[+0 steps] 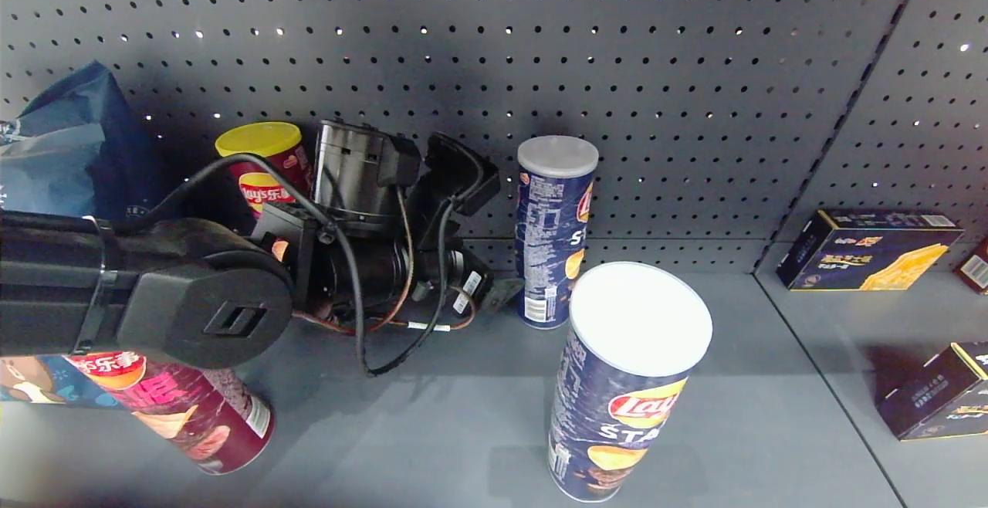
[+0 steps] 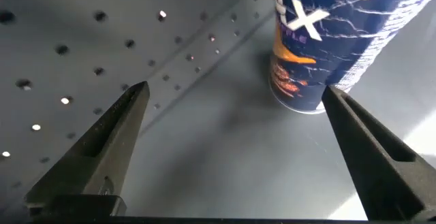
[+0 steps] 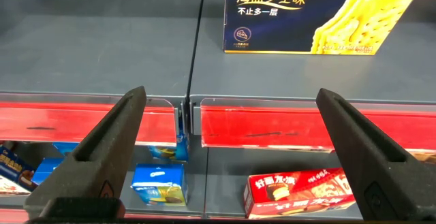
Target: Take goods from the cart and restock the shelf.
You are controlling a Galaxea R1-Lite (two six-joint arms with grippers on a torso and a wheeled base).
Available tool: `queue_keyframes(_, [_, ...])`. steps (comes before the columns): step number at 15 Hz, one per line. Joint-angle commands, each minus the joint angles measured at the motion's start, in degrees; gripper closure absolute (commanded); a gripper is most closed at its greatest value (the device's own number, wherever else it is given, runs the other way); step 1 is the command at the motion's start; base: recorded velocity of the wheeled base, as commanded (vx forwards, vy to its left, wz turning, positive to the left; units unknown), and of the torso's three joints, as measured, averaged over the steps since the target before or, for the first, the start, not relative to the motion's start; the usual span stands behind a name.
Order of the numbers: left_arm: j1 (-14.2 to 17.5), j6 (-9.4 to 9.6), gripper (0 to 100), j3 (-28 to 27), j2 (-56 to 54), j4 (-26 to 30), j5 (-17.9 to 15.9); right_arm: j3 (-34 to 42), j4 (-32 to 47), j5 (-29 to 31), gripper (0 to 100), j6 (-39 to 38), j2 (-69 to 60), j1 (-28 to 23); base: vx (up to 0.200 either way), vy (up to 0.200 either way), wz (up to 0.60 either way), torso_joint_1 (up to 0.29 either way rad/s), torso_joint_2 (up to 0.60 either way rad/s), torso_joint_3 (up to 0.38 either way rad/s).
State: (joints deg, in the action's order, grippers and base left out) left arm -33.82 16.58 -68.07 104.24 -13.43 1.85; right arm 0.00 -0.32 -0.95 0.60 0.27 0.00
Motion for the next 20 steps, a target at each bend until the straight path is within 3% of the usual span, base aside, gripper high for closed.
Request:
queue_keyframes(1, [0.59, 0.3, 0, -0.57, 0.7, -0.01, 0.34, 0.0, -0.03, -0.02, 0, 0.02, 0.08, 0.0, 0.0, 0.0, 0.0, 0.0, 0.0, 0.0])
queue_keyframes(4, [0.59, 0.74, 0, -0.66, 0.17, 0.07, 0.87, 0.0, -0.03, -0.02, 0, 0.02, 0.08, 0.0, 0.0, 0.0, 0.0, 0.0, 0.0, 0.0])
queue_keyframes(8, [0.15, 3.02, 0, -0.22, -3.52, 0.6, -0.45, 0.0, -0.03, -0.02, 0, 0.02, 0.08, 0.0, 0.0, 0.0, 0.0, 0.0, 0.0, 0.0])
queue_keyframes(20, [-0.99, 2.58, 0, -3.21, -0.09, 0.25, -0.27, 0.0, -0.03, -0.02, 0, 0.02, 0.08, 0.0, 0.0, 0.0, 0.0, 0.0, 0.0, 0.0])
